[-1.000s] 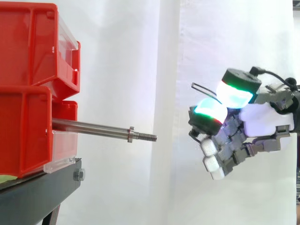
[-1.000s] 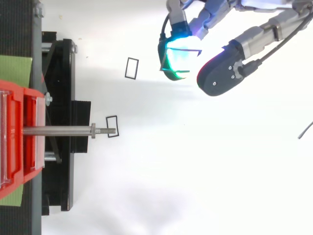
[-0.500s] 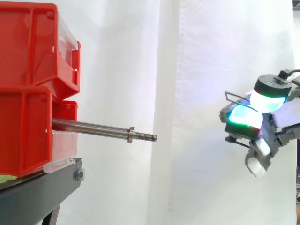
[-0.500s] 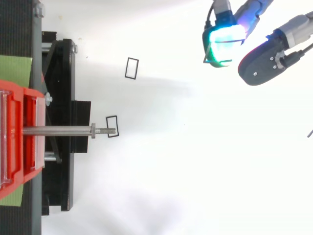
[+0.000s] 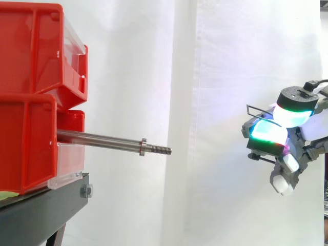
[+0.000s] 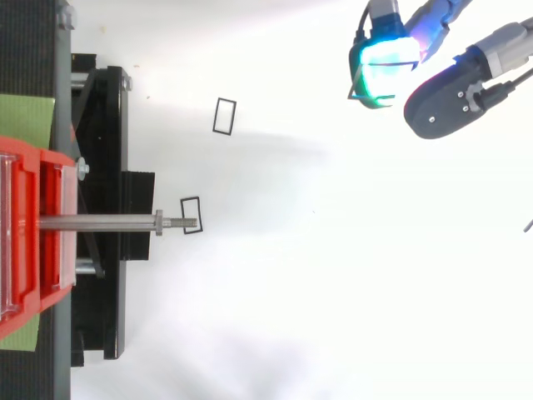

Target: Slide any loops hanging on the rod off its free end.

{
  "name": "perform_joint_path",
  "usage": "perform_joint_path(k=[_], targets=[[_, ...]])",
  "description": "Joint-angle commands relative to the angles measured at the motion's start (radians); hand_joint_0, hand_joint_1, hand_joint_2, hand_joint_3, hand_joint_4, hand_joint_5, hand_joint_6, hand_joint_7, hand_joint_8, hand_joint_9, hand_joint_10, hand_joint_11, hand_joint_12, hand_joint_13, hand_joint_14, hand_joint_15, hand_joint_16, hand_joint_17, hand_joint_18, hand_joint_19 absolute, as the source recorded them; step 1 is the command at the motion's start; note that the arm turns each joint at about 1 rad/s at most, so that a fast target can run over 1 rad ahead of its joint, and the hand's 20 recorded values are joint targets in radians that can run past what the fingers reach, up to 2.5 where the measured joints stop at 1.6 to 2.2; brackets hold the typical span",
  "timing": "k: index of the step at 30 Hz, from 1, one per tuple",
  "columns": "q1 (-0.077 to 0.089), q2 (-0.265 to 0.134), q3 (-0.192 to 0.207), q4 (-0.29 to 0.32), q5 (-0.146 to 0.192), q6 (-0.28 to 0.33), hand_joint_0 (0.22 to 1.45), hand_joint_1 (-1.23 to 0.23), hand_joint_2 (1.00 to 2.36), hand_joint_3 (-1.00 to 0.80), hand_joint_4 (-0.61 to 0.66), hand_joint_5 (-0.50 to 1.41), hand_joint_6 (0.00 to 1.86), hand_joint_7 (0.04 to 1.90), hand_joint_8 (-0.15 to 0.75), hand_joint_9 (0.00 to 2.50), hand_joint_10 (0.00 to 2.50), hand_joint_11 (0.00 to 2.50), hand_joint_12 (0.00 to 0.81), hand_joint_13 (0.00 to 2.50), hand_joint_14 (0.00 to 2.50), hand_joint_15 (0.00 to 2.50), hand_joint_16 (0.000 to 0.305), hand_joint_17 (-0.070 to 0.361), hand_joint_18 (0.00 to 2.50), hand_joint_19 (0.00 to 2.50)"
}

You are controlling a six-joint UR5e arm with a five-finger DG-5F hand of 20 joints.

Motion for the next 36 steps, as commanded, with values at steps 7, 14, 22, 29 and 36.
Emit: perform_joint_path(k=[7,14,22,29,36], targets=[[0.0,0.0,0.0,0.04,0.0,-0.003,0.66,-0.83,1.0,0.03,-0.14,-0.1,0.93,1.22,0.368,1.13,0.01,0.35,0.367,0.85,0.01,0.19,0.044,0.099,0.77,0.24],[0.0,0.0,0.0,0.06,0.0,-0.001,0.66,-0.83,1.0,0.03,-0.13,-0.1,0.93,1.21,0.363,1.14,0.01,0.35,0.365,0.86,0.01,0.19,0.044,0.099,0.78,0.24],[0.0,0.0,0.0,0.06,0.0,-0.003,0.66,-0.83,1.0,0.03,-0.14,-0.1,0.93,1.2,0.369,1.15,0.01,0.35,0.367,0.87,0.01,0.19,0.044,0.099,0.78,0.23],[0.0,0.0,0.0,0.06,0.0,-0.003,0.66,-0.83,1.0,0.02,-0.13,-0.1,0.93,1.21,0.369,1.15,0.01,0.36,0.37,0.87,0.01,0.19,0.044,0.099,0.78,0.23],[0.0,0.0,0.0,0.06,0.0,-0.003,0.66,-0.82,1.0,0.02,-0.13,-0.1,0.93,1.21,0.37,1.14,0.01,0.36,0.37,0.86,0.01,0.2,0.044,0.099,0.77,0.24]])
